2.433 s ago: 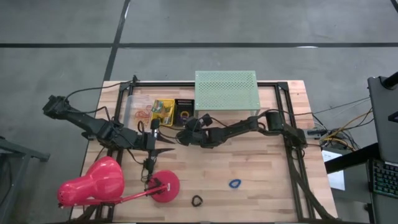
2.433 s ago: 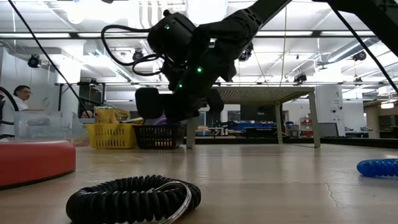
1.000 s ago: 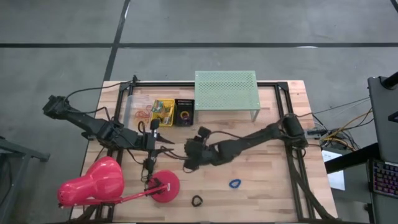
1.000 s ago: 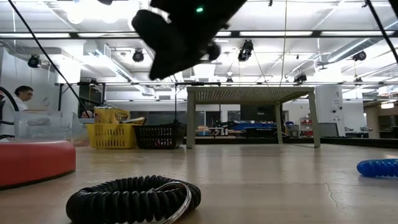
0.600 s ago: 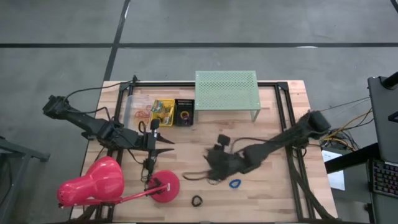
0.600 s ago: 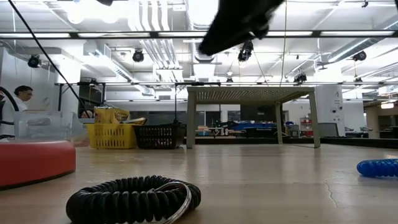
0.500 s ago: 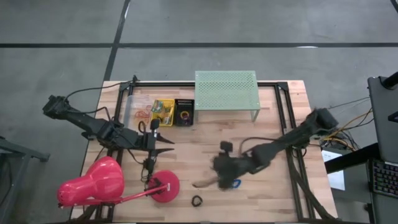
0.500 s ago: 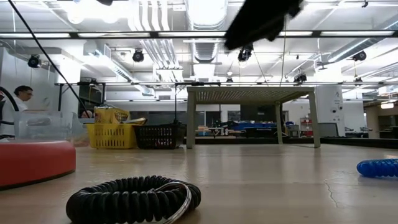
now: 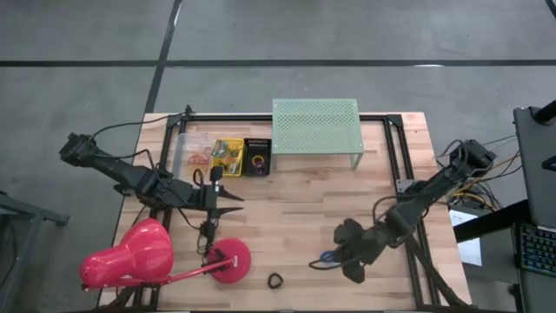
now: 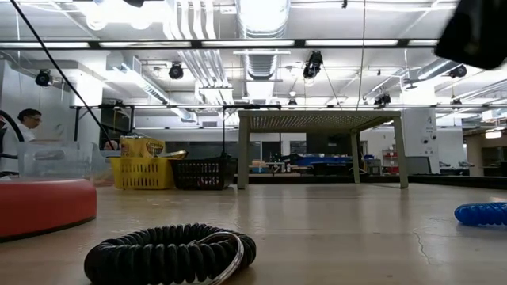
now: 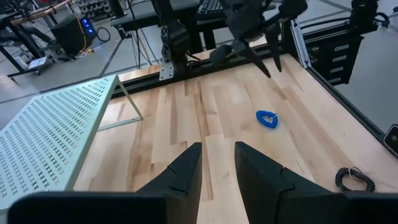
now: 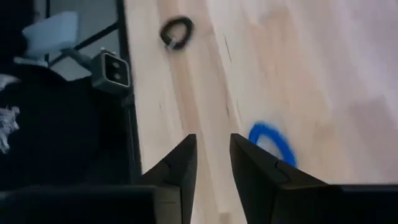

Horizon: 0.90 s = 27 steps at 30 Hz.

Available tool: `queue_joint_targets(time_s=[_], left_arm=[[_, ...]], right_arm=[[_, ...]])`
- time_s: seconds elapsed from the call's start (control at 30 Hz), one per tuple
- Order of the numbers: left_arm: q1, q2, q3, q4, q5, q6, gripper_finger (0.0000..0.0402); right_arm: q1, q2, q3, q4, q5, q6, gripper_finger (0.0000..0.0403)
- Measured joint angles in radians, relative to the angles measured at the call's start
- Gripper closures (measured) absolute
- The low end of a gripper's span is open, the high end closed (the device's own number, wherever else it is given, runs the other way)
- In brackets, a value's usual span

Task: Pick & Place Office Desk Supplies
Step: Put the blue spring rubber band into the black bin

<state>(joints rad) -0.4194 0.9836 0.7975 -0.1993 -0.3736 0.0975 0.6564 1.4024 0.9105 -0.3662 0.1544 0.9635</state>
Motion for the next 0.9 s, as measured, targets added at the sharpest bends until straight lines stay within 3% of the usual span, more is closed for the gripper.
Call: queue_joint_targets(time_s=[0.1, 0.2, 0.63, 0.9], left_arm=[[0.000, 0.000, 0.000, 0.000, 0.000, 0.000, 0.0303], [0.000, 0.000, 0.000, 0.000, 0.000, 0.000, 0.0303], [0.000, 0.000, 0.000, 0.000, 0.000, 0.008, 0.0303], [0.000, 0.000, 0.000, 0.000, 0.000, 0.008, 0.0303]], right_arm=[[0.025, 0.023, -0.029, 0.007, 0.001, 0.127, 0.0311], [0.039, 0.056, -0.047, 0.010, 0.001, 0.141, 0.0312], [0.046, 0.232, -0.012, 0.185, -0.041, -0.493, 0.0312], [0.046, 0.284, -0.001, 0.135, -0.025, -0.572, 0.0312]])
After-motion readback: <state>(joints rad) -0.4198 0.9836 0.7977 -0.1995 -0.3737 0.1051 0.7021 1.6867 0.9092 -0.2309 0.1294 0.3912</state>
